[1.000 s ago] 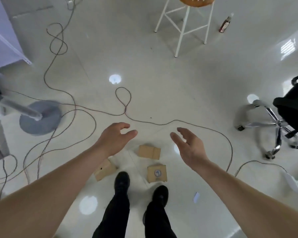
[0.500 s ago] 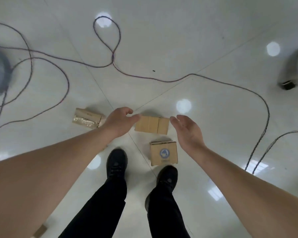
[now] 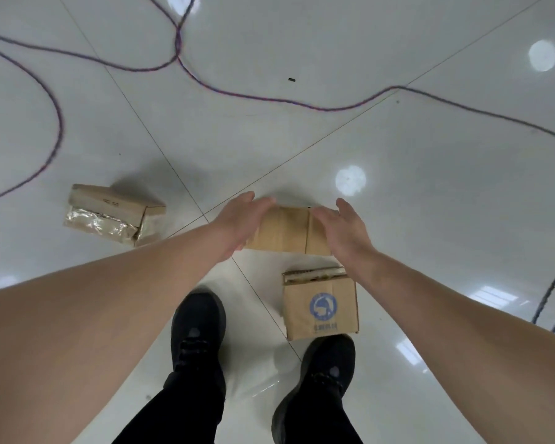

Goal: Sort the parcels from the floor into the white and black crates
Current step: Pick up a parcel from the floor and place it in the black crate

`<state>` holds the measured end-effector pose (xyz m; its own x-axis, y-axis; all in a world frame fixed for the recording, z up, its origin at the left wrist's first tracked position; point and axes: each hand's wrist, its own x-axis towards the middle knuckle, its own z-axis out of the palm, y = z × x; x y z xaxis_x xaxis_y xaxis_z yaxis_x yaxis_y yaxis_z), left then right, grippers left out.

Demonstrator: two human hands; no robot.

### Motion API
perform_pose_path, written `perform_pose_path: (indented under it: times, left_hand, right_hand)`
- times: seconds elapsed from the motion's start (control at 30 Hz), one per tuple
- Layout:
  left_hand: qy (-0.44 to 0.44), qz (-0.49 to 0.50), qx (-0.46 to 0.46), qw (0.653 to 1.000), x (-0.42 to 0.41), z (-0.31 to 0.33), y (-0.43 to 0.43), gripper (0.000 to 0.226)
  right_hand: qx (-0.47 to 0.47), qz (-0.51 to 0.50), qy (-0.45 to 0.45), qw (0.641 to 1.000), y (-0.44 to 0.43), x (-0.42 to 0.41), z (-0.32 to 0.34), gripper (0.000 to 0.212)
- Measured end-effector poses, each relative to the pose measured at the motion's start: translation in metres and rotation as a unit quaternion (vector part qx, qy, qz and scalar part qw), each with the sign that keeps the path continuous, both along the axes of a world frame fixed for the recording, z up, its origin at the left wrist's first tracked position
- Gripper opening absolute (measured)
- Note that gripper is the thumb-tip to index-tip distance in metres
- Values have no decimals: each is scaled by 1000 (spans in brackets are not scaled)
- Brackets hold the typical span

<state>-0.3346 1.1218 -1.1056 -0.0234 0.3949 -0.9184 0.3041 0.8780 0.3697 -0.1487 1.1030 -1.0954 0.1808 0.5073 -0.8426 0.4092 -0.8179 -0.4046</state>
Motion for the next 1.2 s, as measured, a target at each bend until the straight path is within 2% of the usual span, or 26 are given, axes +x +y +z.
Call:
perform_pose_path:
  times: [0.07, 0.17, 0.23, 0.33, 0.43, 0.5, 0.6, 0.77, 0.83, 0.93, 1.07, 1.2]
  left_hand:
    - [-7, 28, -2, 1000, -1, -5, 0, 50]
    - [15, 62, 6, 998, -9, -8, -5, 42]
    - [17, 64, -32, 997, -16, -14, -11, 54]
    - [22, 77, -88, 993, -23, -20, -13, 75]
    - [28, 68, -85, 994, -21, -23, -7, 87]
    - [23, 61, -67, 996, -17, -24, -2, 83]
    - [12, 58, -47, 997, -14, -25, 4, 73]
    - [26, 139, -39, 989, -21, -30, 3, 61]
    - [29, 139, -48, 989, -21, -28, 0, 61]
    - [23, 128, -72, 989, -20, -29, -5, 60]
    - [13, 115, -53, 992, -15, -35, -7, 55]
    - [0, 118, -30, 993, -11, -32, -9, 57]
  right_hand:
    - [34, -49, 1, 998, 1, 1, -5, 72]
    - [80, -114, -32, 990, -7, 2, -4, 49]
    - [58, -99, -38, 993, -14, 4, -8, 26]
    - [5, -90, -15, 996, -18, 2, -12, 40]
    - [-12, -80, -4, 997, -18, 2, -19, 44]
    - [0, -71, 11, 997, -18, 3, -26, 45]
    - [8, -73, 19, 997, -14, 0, -29, 62]
    - [29, -167, 18, 985, -17, 3, -28, 56]
    - [21, -189, 23, 981, -24, 4, -28, 53]
    - [3, -166, 36, 986, -32, 1, -36, 55]
    - [-1, -130, 41, 991, -32, -5, -39, 73]
    - [2, -135, 60, 989, -25, -10, -28, 69]
